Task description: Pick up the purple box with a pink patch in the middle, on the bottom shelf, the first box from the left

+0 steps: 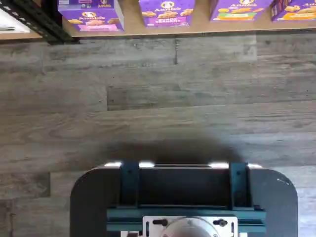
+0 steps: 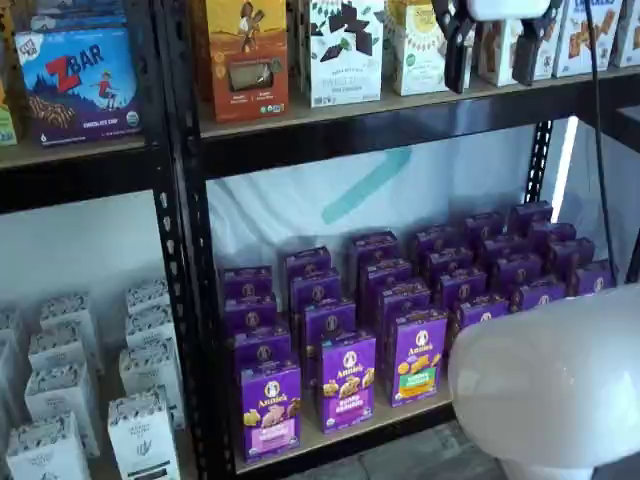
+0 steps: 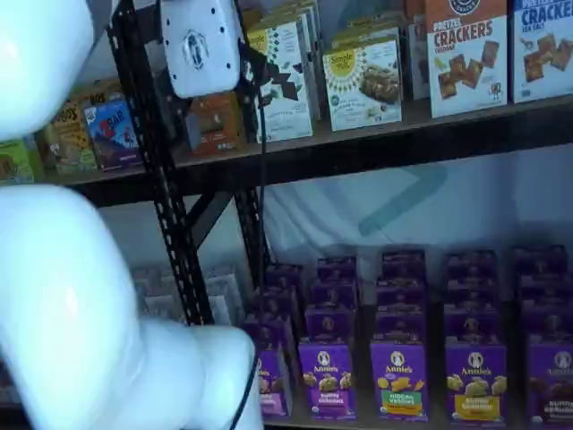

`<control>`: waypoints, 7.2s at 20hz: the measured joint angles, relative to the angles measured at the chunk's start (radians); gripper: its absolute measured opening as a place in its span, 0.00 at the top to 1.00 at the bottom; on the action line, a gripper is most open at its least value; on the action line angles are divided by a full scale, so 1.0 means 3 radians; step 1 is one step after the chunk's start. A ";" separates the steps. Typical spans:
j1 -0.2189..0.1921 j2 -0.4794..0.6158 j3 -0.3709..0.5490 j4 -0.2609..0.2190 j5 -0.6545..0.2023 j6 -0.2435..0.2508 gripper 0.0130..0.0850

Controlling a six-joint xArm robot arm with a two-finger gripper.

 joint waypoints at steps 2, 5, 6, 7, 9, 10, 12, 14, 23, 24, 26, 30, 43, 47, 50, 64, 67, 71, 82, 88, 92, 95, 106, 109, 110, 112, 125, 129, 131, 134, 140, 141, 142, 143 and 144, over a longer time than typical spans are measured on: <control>-0.0018 -0.0099 0.0091 0.0015 -0.0165 -0.0014 0.00; -0.0091 -0.0170 0.0154 0.0078 -0.0304 -0.0066 0.00; -0.0105 -0.0171 0.0159 0.0087 -0.0313 -0.0078 0.00; -0.0116 -0.0173 0.0165 0.0093 -0.0322 -0.0088 0.00; -0.0114 -0.0178 0.0184 0.0077 -0.0347 -0.0093 0.00; -0.0090 -0.0183 0.0199 0.0045 -0.0368 -0.0082 0.00; -0.0024 -0.0198 0.0253 -0.0049 -0.0435 -0.0048 0.00; -0.0030 -0.0198 0.0296 -0.0057 -0.0474 -0.0054 0.00; -0.0049 -0.0182 0.0599 -0.0022 -0.0672 -0.0066 0.00; -0.0026 -0.0194 0.0656 -0.0038 -0.0721 -0.0049 0.00; 0.0006 -0.0216 0.0780 -0.0047 -0.0821 -0.0021 0.00; 0.0049 -0.0253 0.1025 -0.0047 -0.1019 0.0021 0.00; 0.0283 -0.0248 0.1944 -0.0163 -0.1962 0.0256 0.00; 0.0344 -0.0187 0.2193 -0.0221 -0.2301 0.0337 0.00; 0.0398 -0.0090 0.2396 -0.0269 -0.2585 0.0416 0.00; 0.0485 0.0568 0.2848 -0.0176 -0.3741 0.0480 0.00; 0.0526 0.0734 0.2913 -0.0102 -0.4016 0.0469 0.00; 0.0599 0.1034 0.2915 -0.0034 -0.4240 0.0490 0.00; 0.0688 0.1909 0.2865 0.0082 -0.5052 0.0449 0.00; 0.0737 0.2378 0.2694 -0.0046 -0.5329 0.0607 0.00; 0.0763 0.2631 0.2544 -0.0168 -0.5404 0.0741 0.00; 0.0779 0.2812 0.2415 -0.0285 -0.5408 0.0868 0.00; 0.0957 0.3414 0.1966 -0.0341 -0.5503 0.1093 0.00; 0.1023 0.3552 0.1822 -0.0366 -0.5467 0.1184 0.00; 0.1038 0.3581 0.1788 -0.0366 -0.5450 0.1197 0.00; 0.1058 0.3626 0.1734 -0.0345 -0.5427 0.1200 0.00; 0.1090 0.4037 0.1222 -0.0294 -0.5322 0.1185 0.00; 0.1082 0.4193 0.1056 -0.0304 -0.5336 0.1186 0.00; 0.1080 0.4284 0.0963 -0.0287 -0.5369 0.1166 0.00; 0.1074 0.4396 0.0845 -0.0213 -0.5414 0.1091 0.00; 0.1054 0.4632 0.0593 -0.0065 -0.5468 0.0932 0.00; 0.1052 0.4663 0.0561 -0.0040 -0.5472 0.0907 0.00; 0.1050 0.4701 0.0523 -0.0014 -0.5476 0.0881 0.00; 0.1050 0.4737 0.0489 0.0015 -0.5484 0.0853 0.00; 0.1049 0.4766 0.0463 0.0030 -0.5495 0.0838 0.00</control>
